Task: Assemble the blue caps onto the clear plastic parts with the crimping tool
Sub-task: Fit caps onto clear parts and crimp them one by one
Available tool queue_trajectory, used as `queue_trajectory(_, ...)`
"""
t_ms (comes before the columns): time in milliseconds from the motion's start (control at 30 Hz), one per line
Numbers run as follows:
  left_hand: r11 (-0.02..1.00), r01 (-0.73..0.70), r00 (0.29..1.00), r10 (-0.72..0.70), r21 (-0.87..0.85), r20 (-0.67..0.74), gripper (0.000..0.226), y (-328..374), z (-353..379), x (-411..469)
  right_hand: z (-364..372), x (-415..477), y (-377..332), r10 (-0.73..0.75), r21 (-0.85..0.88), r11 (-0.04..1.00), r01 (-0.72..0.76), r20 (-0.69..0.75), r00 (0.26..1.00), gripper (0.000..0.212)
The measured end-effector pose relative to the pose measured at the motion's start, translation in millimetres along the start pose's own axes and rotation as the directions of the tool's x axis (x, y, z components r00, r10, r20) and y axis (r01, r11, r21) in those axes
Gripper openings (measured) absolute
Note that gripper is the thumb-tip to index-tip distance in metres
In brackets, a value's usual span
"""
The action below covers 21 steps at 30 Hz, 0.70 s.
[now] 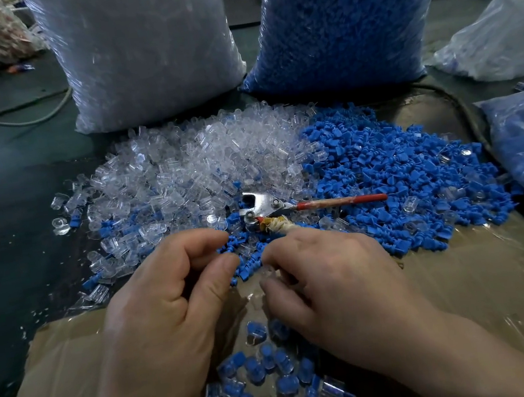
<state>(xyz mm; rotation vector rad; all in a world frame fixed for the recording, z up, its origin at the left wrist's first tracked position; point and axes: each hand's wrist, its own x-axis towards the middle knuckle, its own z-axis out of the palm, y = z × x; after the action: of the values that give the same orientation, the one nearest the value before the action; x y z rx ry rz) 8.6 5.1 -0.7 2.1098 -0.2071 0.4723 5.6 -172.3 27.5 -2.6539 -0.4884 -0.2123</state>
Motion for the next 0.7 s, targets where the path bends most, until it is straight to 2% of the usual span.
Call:
queue_trajectory(167, 0.997, -0.050, 0.998, 0.046, 0.061, 0.051, 0.029, 3.9, 0.1, -1.8, 1.4, -0.6, -1.6, -0.021, -0.018, 1.000, 0.020, -0.038, 0.999, 0.022)
queue_trajectory(600, 0.991, -0.122, 0.990, 0.118, 0.054, 0.079, 0.036, 3.4, 4.9, -1.4, -1.1, -1.4, -5.6, -0.080, 0.006, 0.997, 0.080, -0.043, 0.996, 0.024)
queue_trajectory(700, 0.995, -0.091, 0.992, 0.093, -0.027, 0.087, 0.035, 0.8, 3.9, -1.9, -1.5, -1.2, -5.9, -0.105, -0.004, 0.994, 0.105, -0.048, 0.993, 0.022)
